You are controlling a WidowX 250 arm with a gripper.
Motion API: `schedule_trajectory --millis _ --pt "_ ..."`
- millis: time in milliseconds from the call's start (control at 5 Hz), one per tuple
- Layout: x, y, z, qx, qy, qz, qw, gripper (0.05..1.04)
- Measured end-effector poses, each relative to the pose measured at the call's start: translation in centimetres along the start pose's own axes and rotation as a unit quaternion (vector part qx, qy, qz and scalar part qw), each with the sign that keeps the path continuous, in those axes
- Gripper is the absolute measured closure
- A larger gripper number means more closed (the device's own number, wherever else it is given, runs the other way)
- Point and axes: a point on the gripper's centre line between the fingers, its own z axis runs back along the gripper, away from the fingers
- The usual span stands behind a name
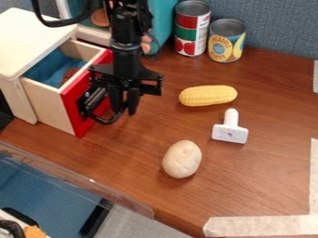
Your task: Open the drawer
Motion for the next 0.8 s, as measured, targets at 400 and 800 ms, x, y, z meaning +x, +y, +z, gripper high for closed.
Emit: schedule_trajectory --millis 400,800 --pt "-1.3 -1.6 0.1 -0.002 0.004 -0.010 0.9999 0.840" --pt "-1.0 -2.4 0.4 -0.007 0.010 0.010 0.9999 0.840"
